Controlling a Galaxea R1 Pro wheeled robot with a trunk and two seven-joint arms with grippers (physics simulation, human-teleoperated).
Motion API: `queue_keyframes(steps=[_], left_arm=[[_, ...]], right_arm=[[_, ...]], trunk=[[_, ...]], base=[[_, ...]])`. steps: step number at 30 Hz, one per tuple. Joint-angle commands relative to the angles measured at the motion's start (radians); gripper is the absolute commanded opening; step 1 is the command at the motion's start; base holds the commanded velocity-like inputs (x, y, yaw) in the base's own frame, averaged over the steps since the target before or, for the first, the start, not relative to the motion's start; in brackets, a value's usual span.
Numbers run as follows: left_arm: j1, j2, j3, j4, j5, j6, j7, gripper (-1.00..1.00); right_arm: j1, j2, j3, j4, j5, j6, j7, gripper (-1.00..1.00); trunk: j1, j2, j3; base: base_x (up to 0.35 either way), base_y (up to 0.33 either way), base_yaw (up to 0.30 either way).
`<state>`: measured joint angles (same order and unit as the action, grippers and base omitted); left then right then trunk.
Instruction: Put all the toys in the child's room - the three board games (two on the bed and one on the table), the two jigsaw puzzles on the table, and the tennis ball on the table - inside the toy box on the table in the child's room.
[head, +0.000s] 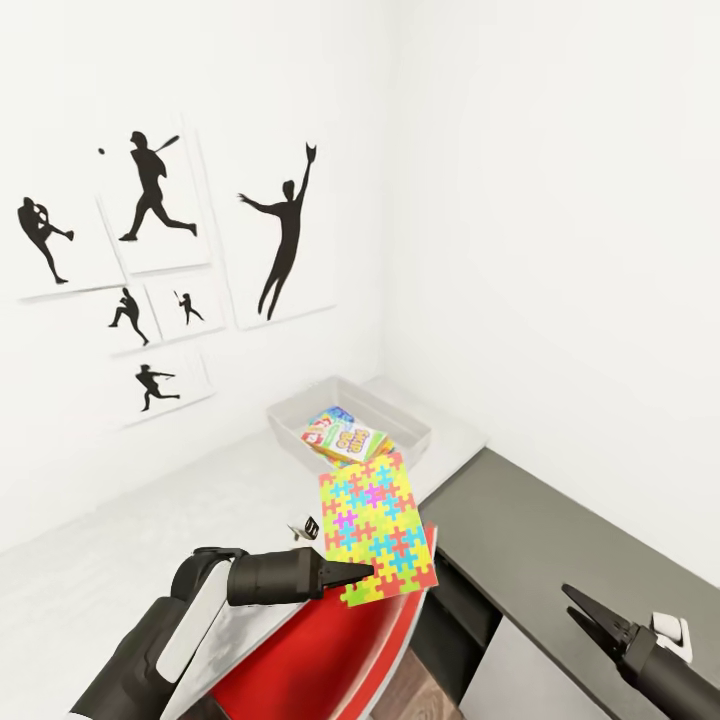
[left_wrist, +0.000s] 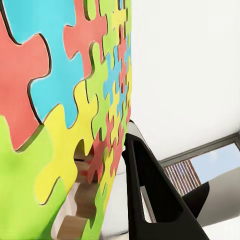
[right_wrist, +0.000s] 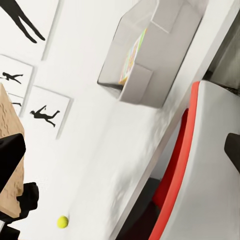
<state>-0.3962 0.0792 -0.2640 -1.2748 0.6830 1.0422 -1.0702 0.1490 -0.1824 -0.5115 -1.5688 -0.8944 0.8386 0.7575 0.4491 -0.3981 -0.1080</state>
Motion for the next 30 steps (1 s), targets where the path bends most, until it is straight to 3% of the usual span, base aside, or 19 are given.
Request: queue_keyframes(steps=[1,30], left_arm=[[-0.001,0.001,-0.001,0.0,0.001,0.003,-0.002,-1.0],[-0.001,0.0,-0.002,0.0,0.001,0.004,-0.002,-1.0]], right_arm=[[0.0,0.0,-0.001,0.0,-0.003,0.005,0.0,1.0],[0.0,0.001,0.001,-0.001,-0.003,0.004,-0.001,1.0]], trunk=[[0.001,-0.002,-0.002],[0.001,-0.002,-0.002]], base=[[0.175,-0.182,0.0],[0.1,-0.036,0.009]])
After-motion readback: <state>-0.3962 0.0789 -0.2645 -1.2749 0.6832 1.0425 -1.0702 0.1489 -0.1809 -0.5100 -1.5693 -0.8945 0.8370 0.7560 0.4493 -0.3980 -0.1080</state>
